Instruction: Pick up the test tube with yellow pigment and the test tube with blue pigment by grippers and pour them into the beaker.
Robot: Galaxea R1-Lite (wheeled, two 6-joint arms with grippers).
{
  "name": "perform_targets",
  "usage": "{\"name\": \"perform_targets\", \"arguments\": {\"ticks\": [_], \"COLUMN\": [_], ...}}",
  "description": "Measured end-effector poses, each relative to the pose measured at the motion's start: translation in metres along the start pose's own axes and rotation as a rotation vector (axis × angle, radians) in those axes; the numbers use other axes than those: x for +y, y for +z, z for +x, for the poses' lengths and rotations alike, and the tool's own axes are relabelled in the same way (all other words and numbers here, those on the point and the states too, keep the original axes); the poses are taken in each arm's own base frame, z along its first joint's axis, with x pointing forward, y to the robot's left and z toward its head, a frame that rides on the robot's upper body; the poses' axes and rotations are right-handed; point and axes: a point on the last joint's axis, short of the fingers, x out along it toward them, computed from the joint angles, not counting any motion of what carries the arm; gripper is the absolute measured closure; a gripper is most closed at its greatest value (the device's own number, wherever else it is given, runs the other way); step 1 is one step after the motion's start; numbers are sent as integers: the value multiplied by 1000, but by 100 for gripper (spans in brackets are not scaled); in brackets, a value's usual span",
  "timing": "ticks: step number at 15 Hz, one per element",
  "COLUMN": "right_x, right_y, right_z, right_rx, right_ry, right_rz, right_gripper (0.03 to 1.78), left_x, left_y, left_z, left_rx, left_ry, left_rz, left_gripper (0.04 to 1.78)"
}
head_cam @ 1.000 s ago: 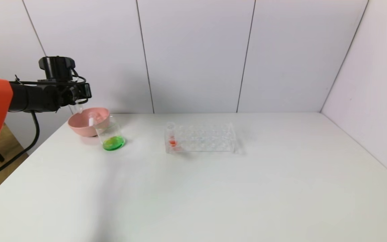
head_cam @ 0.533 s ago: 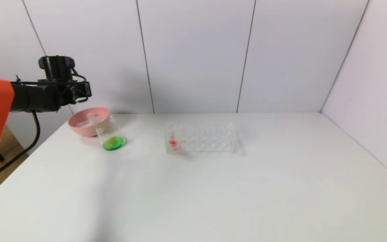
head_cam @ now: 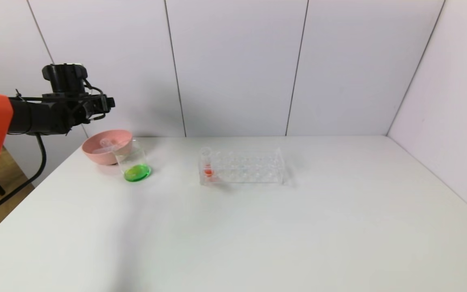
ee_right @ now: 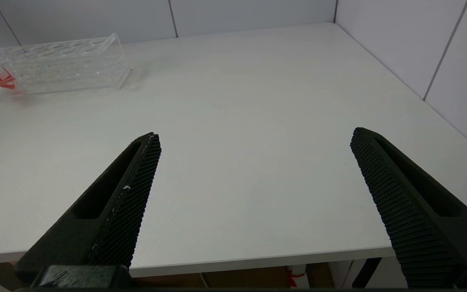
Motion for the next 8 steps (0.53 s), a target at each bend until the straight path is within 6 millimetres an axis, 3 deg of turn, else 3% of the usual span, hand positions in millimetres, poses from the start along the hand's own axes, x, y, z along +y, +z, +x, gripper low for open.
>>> {"name": "perform_targets", "arguments": {"ticks": [2, 4, 6, 8], "right_x": [0, 0, 0, 0], "right_y": [0, 0, 0, 0], "right_z": [0, 0, 0, 0], "right_rx": [0, 0, 0, 0], "right_ry": [0, 0, 0, 0], "right_rz": [0, 0, 0, 0], "right_gripper": [10, 10, 10, 10], "left_x": [5, 13, 25, 41], "left_y": [16, 36, 53, 71], "left_z": [-19, -50, -95, -157], "left_rx": [-23, -46, -64, -103], "left_ry": [0, -1, -6, -20], "left_rz": [-3, 0, 3, 7], "left_gripper": [4, 4, 4, 4]}}
